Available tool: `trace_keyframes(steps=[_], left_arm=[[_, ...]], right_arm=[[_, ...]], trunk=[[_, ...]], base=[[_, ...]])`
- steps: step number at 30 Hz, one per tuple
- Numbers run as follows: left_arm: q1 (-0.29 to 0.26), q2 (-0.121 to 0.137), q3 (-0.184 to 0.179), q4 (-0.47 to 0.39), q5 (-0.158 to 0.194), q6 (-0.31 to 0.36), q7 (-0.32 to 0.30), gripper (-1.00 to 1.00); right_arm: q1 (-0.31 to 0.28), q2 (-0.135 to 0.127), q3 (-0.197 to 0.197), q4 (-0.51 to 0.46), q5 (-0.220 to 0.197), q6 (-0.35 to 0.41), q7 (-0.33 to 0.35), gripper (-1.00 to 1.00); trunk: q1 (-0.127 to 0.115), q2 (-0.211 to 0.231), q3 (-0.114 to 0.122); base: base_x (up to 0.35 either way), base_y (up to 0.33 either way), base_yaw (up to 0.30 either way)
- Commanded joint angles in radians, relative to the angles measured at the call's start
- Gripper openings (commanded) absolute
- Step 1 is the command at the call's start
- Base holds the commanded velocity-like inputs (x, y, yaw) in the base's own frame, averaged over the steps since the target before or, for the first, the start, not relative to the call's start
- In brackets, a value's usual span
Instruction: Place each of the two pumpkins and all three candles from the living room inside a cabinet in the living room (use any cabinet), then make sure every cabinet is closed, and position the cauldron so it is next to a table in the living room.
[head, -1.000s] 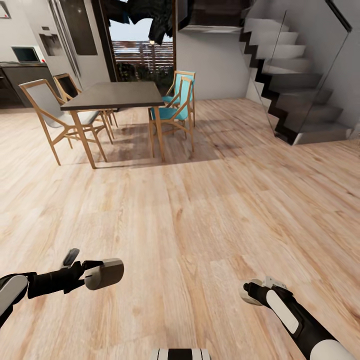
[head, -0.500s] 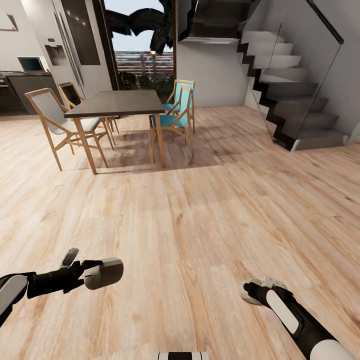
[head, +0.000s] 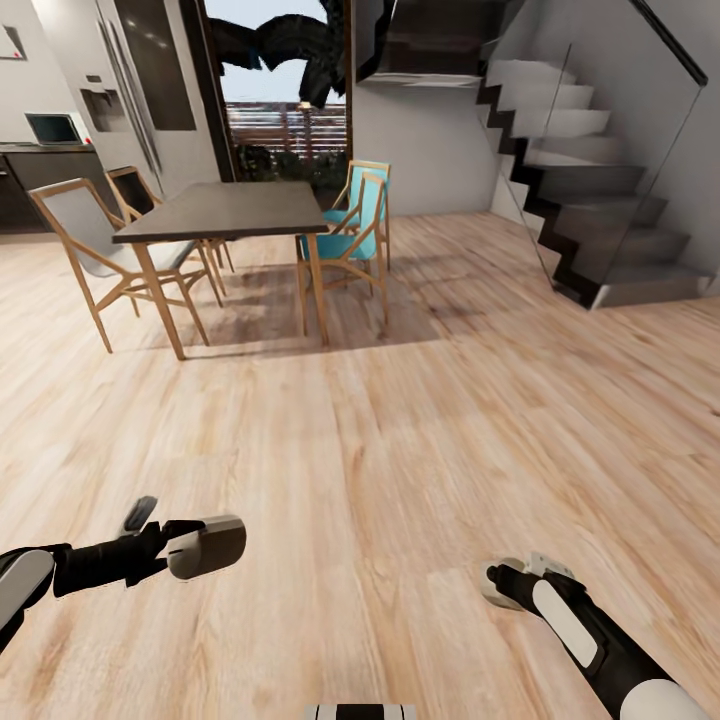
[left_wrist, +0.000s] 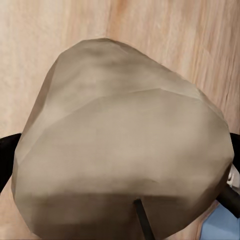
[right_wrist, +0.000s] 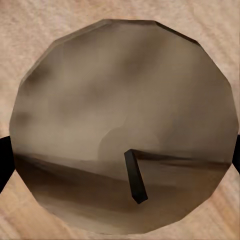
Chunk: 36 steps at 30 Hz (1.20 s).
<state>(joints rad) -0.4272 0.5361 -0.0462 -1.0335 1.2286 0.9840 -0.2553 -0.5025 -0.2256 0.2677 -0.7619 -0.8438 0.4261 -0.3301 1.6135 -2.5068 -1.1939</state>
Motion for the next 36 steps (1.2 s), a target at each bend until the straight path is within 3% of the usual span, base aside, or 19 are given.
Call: trace_keyframes(steps=[1, 8, 36], left_arm=[[-0.001, 0.001, -0.001, 0.000, -0.004, 0.001, -0.009, -1.00], [-0.001, 0.001, -0.001, 0.001, -0.004, 0.001, -0.009, -1.00], [-0.001, -0.001, 0.000, 0.007, 0.000, 0.001, -0.010, -1.00]], right_arm=[[-0.001, -0.001, 0.005, -0.002, -0.009, 0.000, -0.010, -1.00], [-0.001, 0.000, 0.006, -0.002, -0.009, 0.000, -0.010, -1.00], [-0.001, 0.000, 0.007, -0.001, -0.010, 0.000, -0.011, -1.00]], trunk=[[0.000, 0.000, -0.001], [0.000, 0.000, -0.001], [0.000, 0.000, 0.001]], base=[[0.331, 0.000, 0.026], [0.200, 0.000, 0.223], [0.002, 0.000, 0.288]])
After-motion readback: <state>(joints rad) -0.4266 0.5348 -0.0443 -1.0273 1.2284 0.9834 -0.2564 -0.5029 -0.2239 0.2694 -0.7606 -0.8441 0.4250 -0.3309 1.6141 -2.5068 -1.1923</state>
